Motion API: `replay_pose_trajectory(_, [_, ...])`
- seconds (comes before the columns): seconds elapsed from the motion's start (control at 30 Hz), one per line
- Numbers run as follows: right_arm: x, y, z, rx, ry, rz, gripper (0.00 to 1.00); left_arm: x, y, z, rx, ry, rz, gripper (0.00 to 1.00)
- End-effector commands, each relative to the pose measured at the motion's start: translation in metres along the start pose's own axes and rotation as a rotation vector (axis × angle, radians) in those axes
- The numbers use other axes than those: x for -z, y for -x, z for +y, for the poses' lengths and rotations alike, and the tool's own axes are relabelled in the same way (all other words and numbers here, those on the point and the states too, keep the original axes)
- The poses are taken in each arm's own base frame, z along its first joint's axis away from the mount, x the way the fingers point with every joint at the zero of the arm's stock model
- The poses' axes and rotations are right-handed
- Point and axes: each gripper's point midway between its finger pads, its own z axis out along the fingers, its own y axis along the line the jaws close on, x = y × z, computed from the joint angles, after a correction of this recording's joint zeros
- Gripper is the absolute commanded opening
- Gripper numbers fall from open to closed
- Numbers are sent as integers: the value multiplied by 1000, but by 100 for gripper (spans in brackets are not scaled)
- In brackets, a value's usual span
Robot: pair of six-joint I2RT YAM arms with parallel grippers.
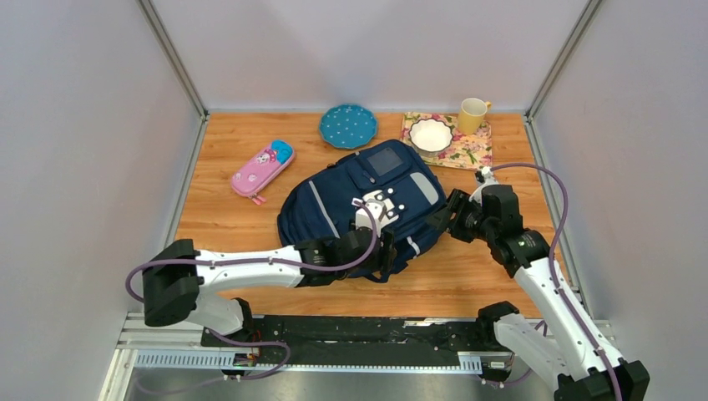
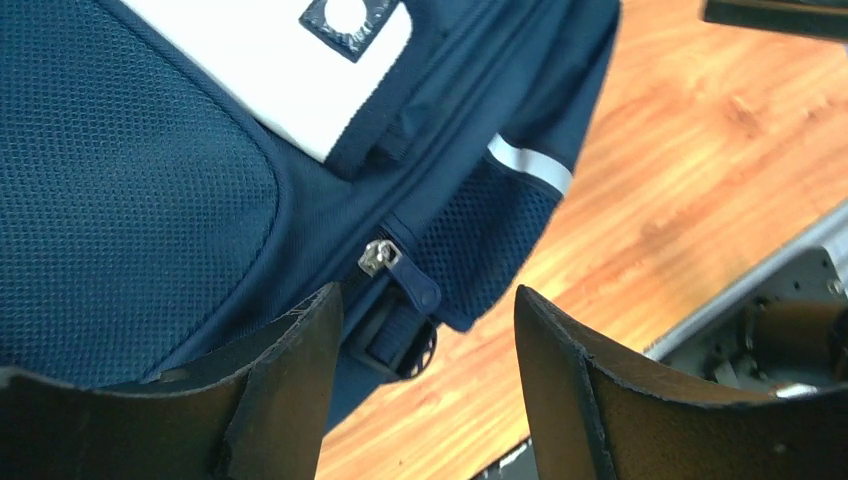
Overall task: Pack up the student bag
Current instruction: Unzip the student bag at the center of the board.
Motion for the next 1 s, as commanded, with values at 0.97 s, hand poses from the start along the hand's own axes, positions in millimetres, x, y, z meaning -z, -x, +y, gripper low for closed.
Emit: replay_pose_trajectory(0.97, [14, 6, 8, 36, 39, -51, 59, -23, 5, -3, 130, 575, -53, 59])
